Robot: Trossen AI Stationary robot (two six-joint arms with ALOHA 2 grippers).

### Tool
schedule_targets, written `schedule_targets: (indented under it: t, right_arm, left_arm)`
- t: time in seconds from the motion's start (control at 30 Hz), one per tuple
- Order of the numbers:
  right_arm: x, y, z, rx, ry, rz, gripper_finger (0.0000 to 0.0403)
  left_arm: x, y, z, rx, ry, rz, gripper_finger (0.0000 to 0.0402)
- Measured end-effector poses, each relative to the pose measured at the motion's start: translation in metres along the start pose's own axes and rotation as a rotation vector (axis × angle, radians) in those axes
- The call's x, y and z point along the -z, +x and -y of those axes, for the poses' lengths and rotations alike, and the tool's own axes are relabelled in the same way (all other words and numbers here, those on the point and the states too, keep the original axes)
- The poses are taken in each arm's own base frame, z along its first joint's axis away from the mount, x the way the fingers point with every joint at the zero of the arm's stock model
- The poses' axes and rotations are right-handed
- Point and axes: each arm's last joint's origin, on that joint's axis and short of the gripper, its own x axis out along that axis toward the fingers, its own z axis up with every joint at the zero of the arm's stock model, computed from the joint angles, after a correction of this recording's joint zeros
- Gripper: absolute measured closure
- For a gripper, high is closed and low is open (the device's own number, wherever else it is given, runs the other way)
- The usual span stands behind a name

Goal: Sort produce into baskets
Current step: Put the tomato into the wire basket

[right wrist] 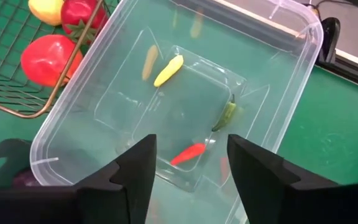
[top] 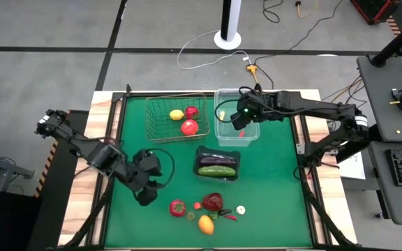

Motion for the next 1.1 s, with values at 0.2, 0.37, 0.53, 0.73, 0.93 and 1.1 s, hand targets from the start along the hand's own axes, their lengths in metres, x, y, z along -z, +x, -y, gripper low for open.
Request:
schedule_targets:
  t: [0.2,0.37,0.53,0.73,0.93,1.1]
  right_arm:
    - [0.0,0.0,0.0,-0.003,0.001,0.002,0.02]
    - [0.0,0.0,0.0,-0.003,0.001,0.002,0.0194]
    - [0.0,0.0,-0.001,-0.014,0.003,-0.006,0.0192]
    - [0.0,0.0,-0.001,-0.03,0.006,-0.019,0.0192]
    - [0.001,0.0,-0.002,-0.055,0.006,-0.043,0.0192]
    - [0.001,0.0,-0.003,-0.076,0.001,-0.065,0.0192]
  left_arm:
    - [0.014,0.023,0.018,-0.067,0.078,-0.025,0.0201]
    - [0.019,0.052,0.026,-0.138,0.092,-0.076,0.0155]
    - [0.026,0.077,0.032,-0.182,0.139,-0.143,0.0097]
    - [0.032,0.103,0.038,-0.235,0.209,-0.153,0.0056]
    - [0.034,0.122,0.051,-0.158,0.302,-0.109,0.0046]
    - [0.043,0.127,0.056,-0.12,0.322,-0.104,0.0046]
